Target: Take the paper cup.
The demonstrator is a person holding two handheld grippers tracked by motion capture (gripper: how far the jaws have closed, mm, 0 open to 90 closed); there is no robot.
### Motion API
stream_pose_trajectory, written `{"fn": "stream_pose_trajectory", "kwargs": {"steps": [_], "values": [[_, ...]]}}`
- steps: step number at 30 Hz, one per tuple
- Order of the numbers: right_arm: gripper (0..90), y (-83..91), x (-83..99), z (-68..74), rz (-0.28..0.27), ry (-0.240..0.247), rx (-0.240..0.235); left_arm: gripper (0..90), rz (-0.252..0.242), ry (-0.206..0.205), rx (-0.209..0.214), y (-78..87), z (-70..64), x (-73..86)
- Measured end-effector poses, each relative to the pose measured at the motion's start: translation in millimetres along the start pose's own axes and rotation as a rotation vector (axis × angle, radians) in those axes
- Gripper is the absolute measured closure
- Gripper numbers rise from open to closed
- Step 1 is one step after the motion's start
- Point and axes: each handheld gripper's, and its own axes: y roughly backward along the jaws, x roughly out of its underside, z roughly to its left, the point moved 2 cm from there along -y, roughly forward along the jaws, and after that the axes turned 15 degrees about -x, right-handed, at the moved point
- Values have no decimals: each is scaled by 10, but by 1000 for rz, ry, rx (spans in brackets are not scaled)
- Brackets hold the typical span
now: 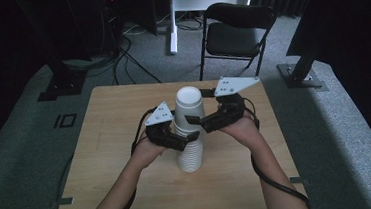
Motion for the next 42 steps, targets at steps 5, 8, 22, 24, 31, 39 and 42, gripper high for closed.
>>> {"fn": "stream_pose_trajectory", "kwargs": {"steps": [5, 8, 22, 24, 31, 39, 42], "values": [[135, -68, -9, -15, 11, 9, -1, 45, -1, -1, 2, 1, -1, 1], [160, -104, -15, -20, 17, 10, 8, 45, -2, -2, 3, 1, -1, 2], [203, -100, -25, -30, 20, 2, 20, 45, -3, 1, 3, -3, 2, 3], [204, -97, -28, -36, 22, 3, 17, 45, -6, 3, 1, -3, 0, 6], [206, -101, -43, -38, 32, 0, 18, 45, -4, 4, 2, -3, 6, 5], [210, -97, -41, -38, 23, 1, 17, 45, -4, 4, 3, -5, 7, 4], [211, -95, -36, -41, 17, -4, 16, 45, -4, 5, 3, -7, 7, 3]]}}
